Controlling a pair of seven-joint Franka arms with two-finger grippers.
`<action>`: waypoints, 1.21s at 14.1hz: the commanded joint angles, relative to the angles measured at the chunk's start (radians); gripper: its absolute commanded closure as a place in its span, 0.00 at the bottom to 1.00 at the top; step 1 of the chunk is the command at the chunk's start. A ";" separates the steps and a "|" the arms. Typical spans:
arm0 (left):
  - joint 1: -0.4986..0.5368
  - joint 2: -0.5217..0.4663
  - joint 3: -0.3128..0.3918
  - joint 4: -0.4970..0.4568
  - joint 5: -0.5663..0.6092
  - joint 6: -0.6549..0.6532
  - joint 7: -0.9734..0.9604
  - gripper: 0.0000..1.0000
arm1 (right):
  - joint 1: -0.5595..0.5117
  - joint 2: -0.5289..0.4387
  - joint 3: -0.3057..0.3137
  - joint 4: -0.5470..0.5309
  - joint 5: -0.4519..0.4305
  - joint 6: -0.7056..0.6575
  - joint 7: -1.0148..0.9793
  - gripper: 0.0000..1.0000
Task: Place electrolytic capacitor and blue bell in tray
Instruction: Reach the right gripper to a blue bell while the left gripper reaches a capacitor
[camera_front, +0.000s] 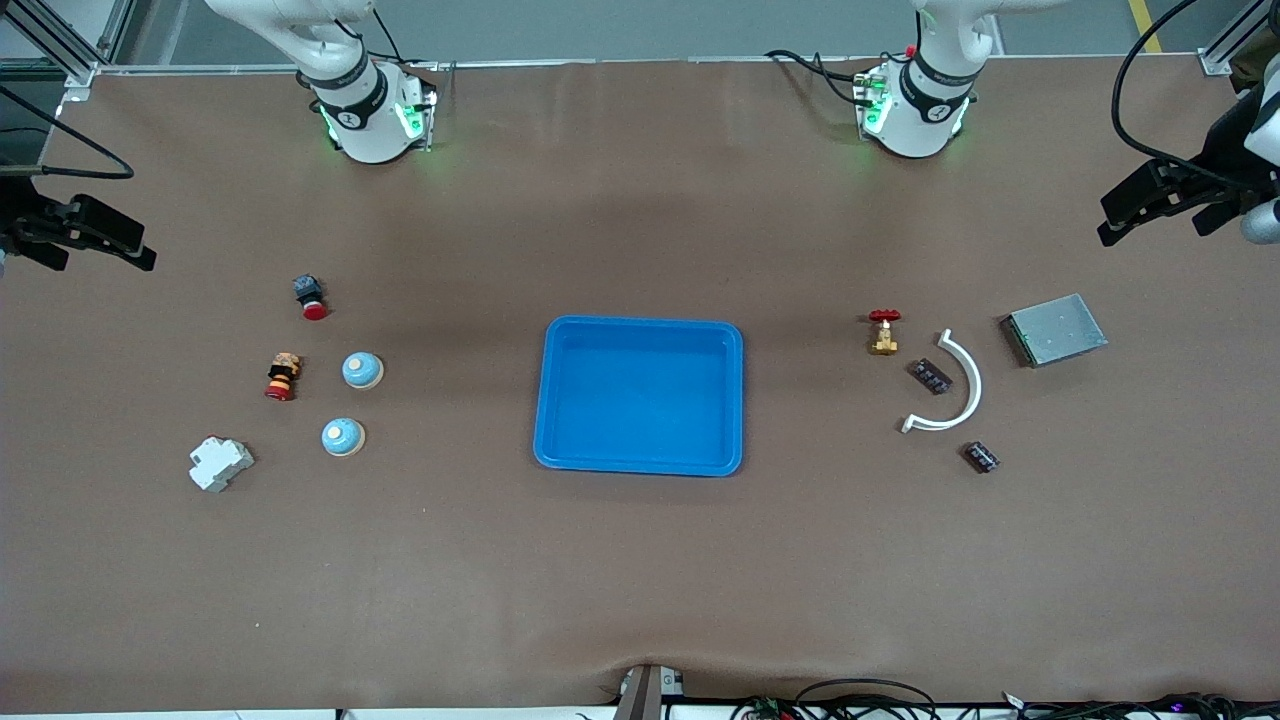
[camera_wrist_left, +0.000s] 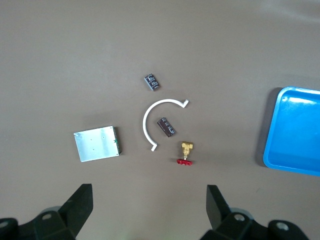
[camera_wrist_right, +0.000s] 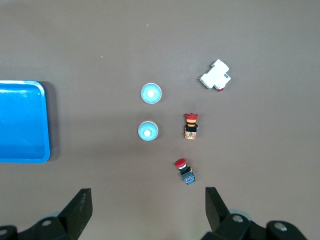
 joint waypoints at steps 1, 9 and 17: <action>0.002 0.013 0.001 0.025 -0.001 -0.019 0.014 0.00 | -0.001 -0.009 0.005 -0.003 -0.034 0.010 -0.005 0.00; -0.003 0.047 -0.007 -0.043 -0.001 -0.048 0.000 0.00 | 0.012 -0.011 0.006 -0.005 -0.043 0.013 0.001 0.00; 0.002 -0.002 -0.045 -0.480 0.001 0.321 -0.214 0.00 | 0.029 -0.022 0.012 -0.219 -0.037 0.180 0.107 0.00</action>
